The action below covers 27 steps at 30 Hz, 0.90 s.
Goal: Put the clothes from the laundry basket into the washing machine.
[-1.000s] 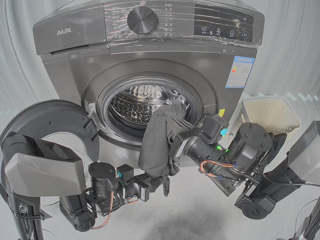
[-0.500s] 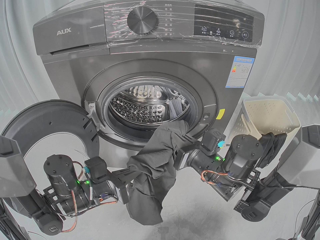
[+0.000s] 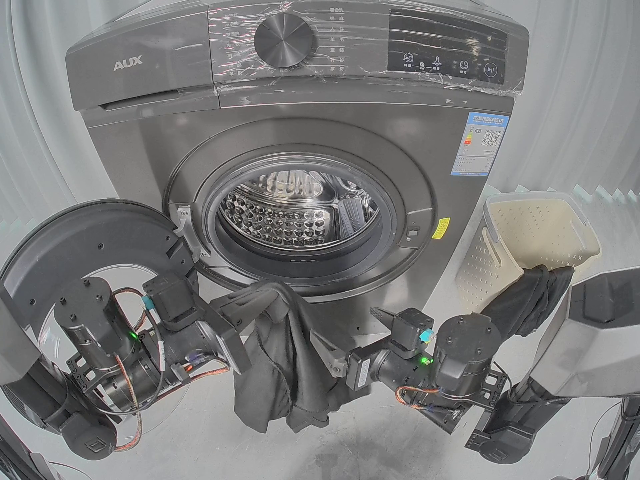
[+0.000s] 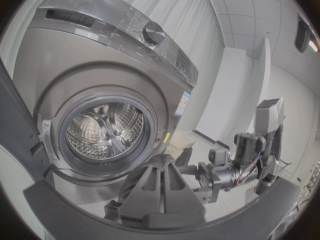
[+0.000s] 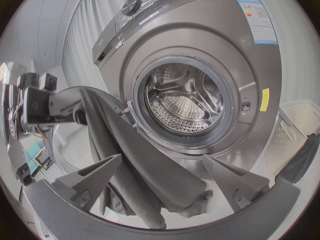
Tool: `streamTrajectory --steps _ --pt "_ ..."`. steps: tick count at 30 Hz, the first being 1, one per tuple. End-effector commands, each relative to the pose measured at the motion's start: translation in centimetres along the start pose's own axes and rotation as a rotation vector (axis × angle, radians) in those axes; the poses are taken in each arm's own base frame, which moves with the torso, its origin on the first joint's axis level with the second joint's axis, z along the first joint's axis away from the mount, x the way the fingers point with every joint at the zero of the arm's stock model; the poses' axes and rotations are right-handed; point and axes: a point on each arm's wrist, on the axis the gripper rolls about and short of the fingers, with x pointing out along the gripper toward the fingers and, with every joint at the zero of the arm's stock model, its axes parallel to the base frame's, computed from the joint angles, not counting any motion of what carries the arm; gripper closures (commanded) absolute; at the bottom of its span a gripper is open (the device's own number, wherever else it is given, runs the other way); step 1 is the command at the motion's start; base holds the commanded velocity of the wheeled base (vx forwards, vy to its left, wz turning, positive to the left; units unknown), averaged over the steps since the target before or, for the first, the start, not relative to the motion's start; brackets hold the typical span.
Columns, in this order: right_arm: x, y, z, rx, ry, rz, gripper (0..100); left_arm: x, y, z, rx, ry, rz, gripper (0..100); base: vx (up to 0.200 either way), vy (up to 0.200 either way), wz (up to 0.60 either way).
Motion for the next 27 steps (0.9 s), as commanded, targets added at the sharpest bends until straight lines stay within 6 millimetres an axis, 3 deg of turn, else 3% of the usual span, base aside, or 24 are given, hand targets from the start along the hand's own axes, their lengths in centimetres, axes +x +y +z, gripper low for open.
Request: streamTrajectory --steps 1,27 --pt "-0.1 0.0 -1.1 -0.012 0.038 -0.001 0 0.3 0.1 0.5 0.002 -0.027 0.019 100 0.000 0.000 0.00" --pt "0.1 1.9 -1.7 -0.028 0.041 0.088 0 2.7 1.2 0.1 -0.014 -0.059 0.164 100 0.000 0.000 0.00"
